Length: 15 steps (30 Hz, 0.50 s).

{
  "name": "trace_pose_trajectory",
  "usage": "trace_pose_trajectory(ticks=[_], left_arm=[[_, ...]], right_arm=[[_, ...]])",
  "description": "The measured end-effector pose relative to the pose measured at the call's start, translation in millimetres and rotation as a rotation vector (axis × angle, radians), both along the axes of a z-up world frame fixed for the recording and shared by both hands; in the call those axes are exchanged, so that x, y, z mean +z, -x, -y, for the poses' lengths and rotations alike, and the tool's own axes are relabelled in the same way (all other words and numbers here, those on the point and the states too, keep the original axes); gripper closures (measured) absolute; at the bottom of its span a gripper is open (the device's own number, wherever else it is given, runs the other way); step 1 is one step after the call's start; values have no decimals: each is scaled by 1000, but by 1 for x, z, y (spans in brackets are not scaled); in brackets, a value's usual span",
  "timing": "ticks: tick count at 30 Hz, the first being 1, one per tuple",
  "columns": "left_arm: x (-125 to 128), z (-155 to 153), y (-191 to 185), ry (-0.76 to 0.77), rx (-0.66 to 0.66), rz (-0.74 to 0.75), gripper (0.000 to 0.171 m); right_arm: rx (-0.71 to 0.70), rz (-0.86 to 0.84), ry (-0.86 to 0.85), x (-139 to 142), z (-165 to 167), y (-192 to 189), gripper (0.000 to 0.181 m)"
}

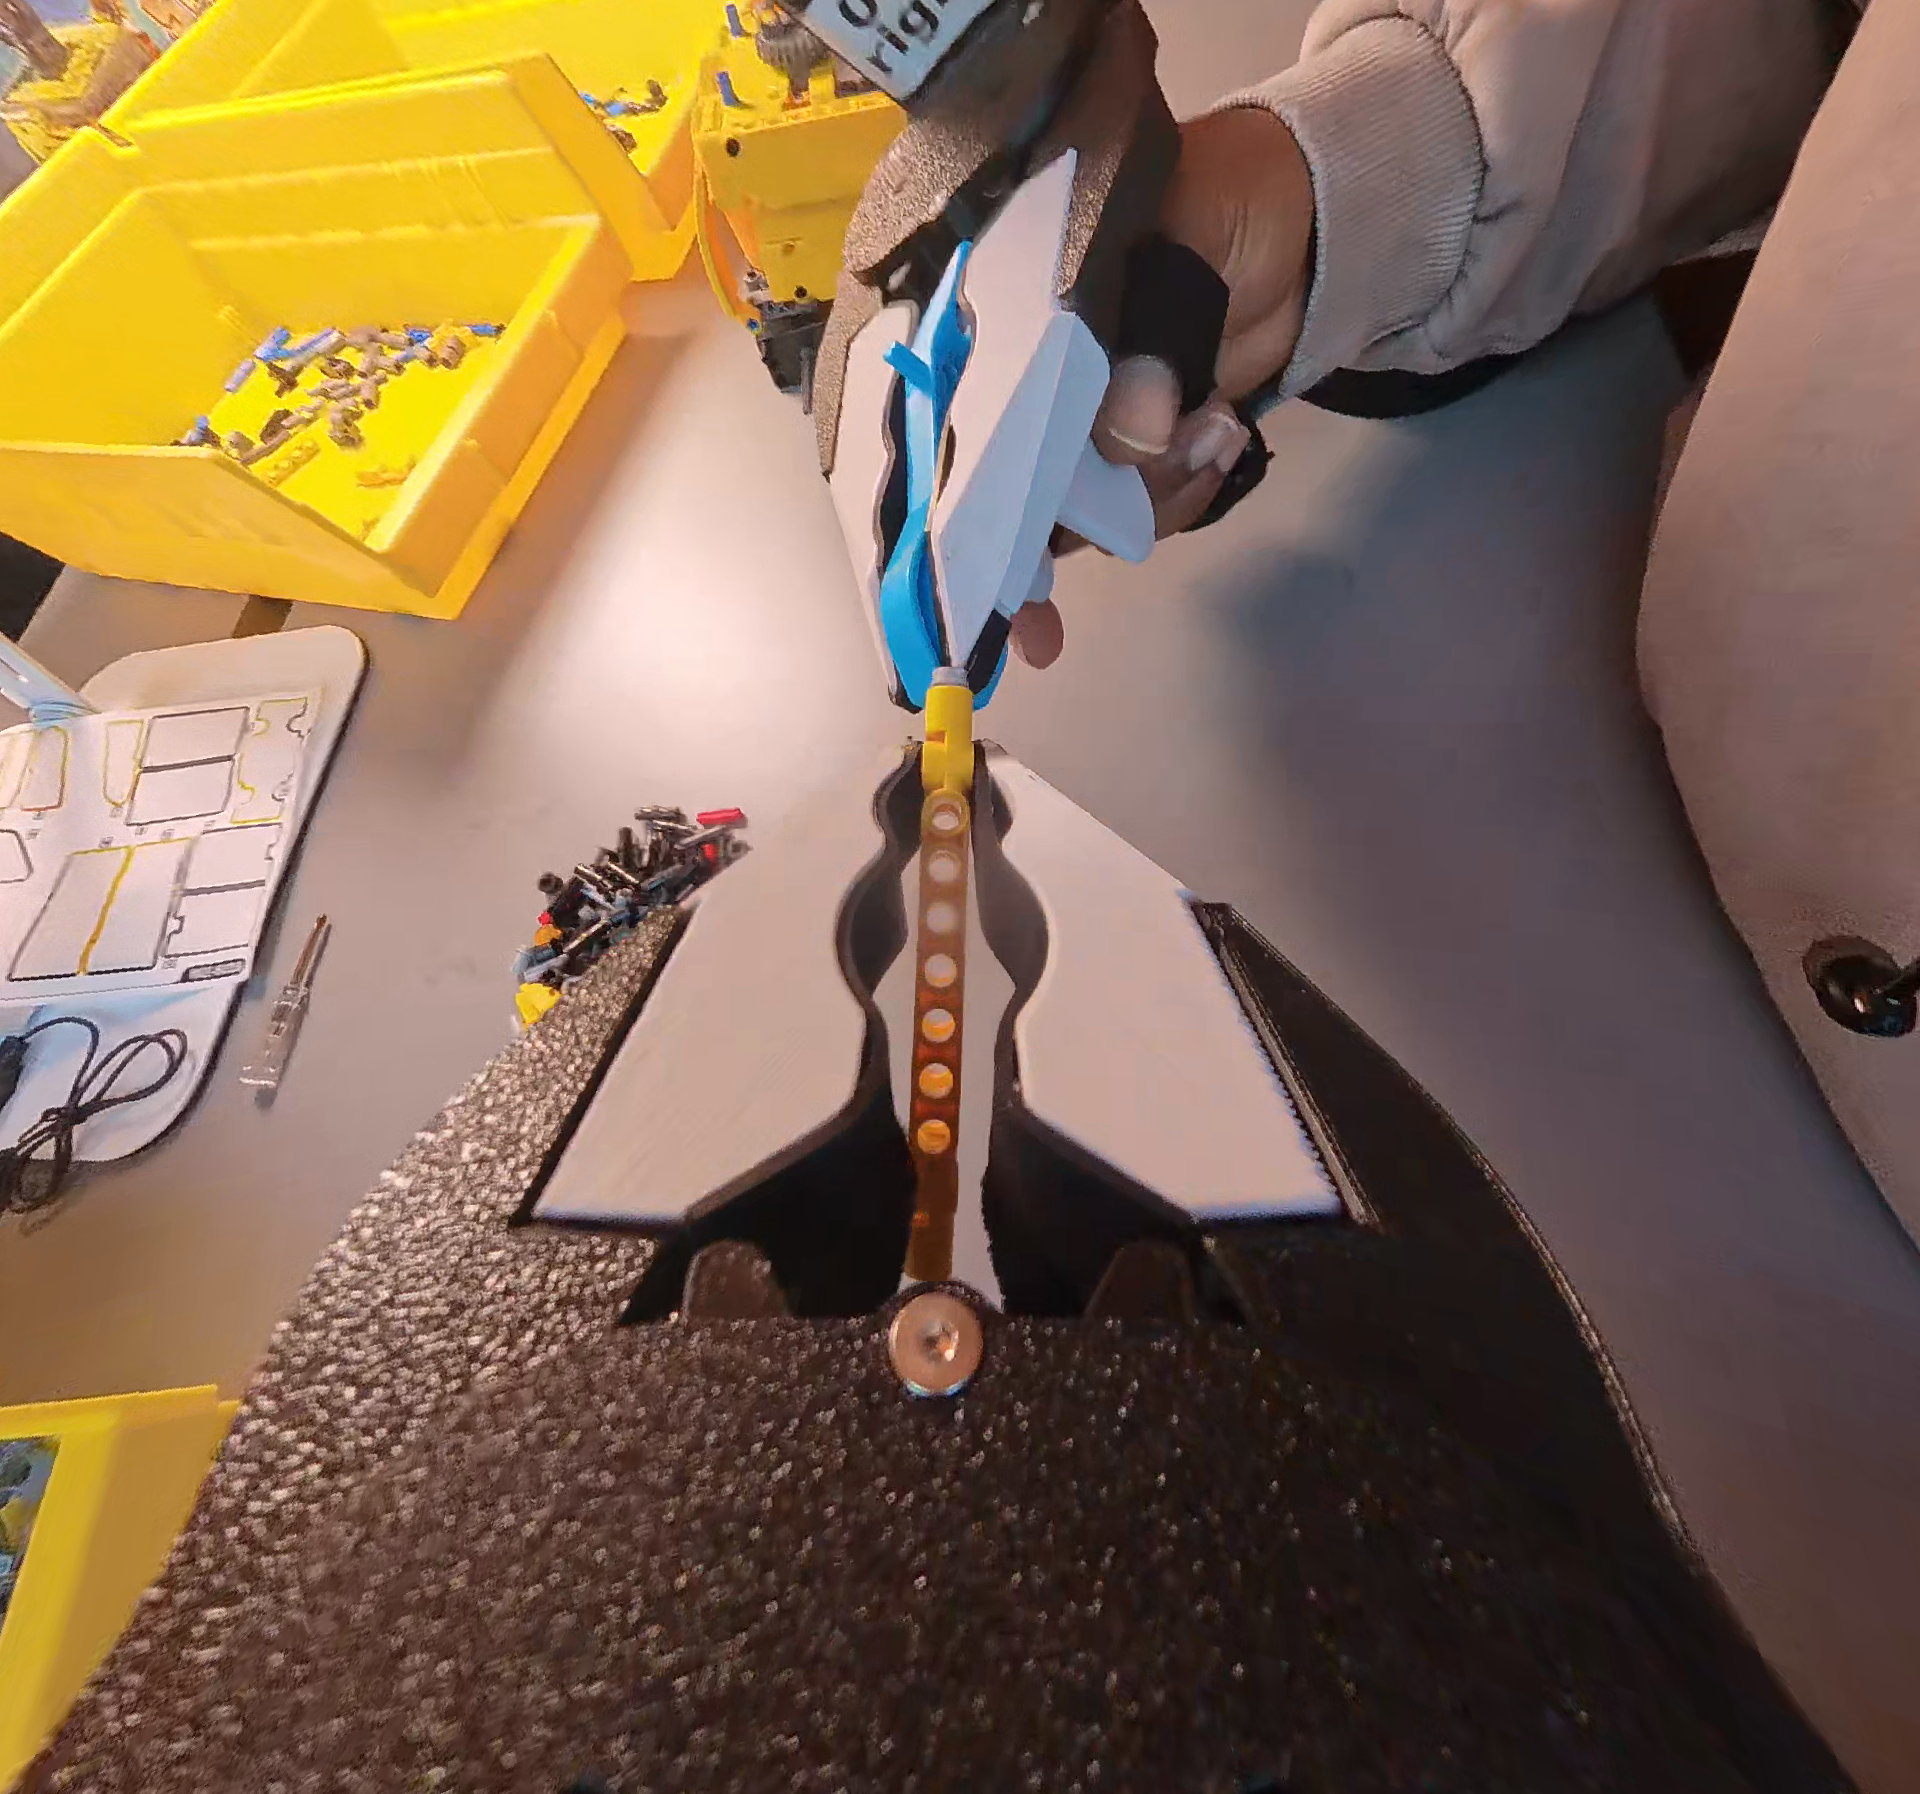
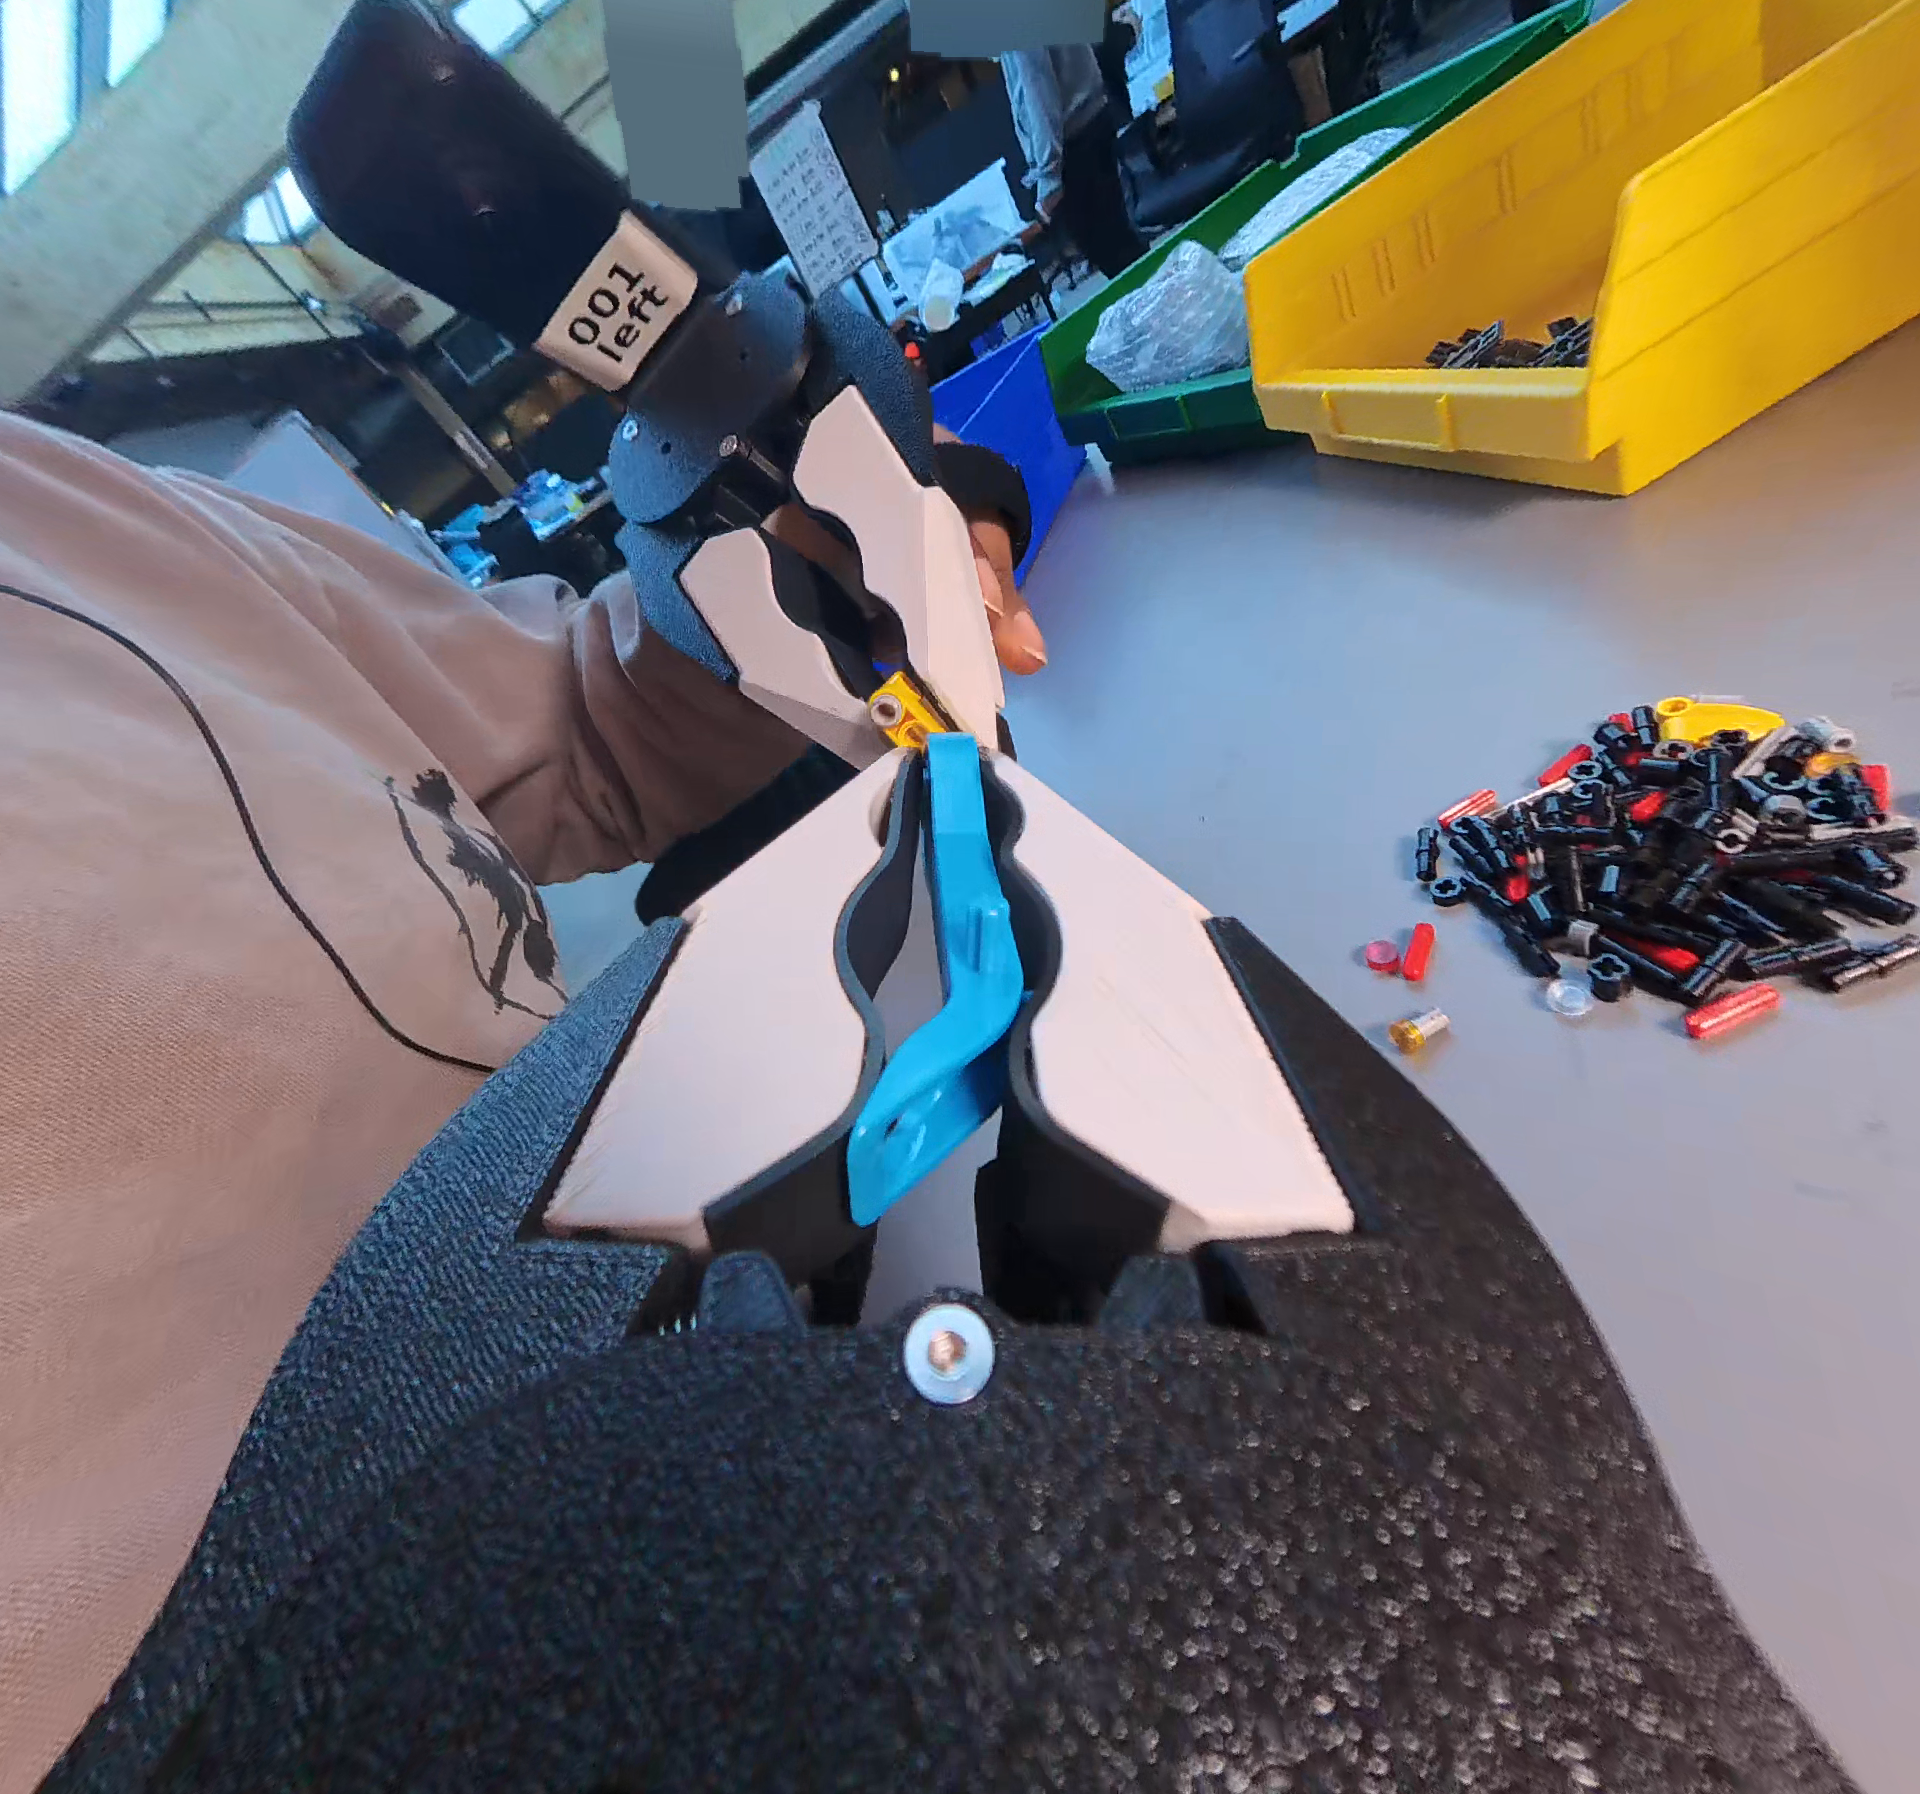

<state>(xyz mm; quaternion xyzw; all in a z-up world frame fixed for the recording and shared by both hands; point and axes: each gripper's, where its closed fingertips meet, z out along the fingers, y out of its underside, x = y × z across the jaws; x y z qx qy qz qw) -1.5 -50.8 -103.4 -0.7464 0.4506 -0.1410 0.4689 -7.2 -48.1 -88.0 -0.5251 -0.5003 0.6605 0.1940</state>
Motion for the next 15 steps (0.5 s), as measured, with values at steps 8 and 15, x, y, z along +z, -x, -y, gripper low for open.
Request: trace_pose_trajectory(ticks=[8, 15], left_arm=[[18, -19, -6, -52, 131, 320, 166], [29, -28, -2, -140, 242, 450, 166]], right_arm=[[-63, -121, 386, 13, -21, -4, 174], [-160, -214, 614, 23, -31, -1, 175]])
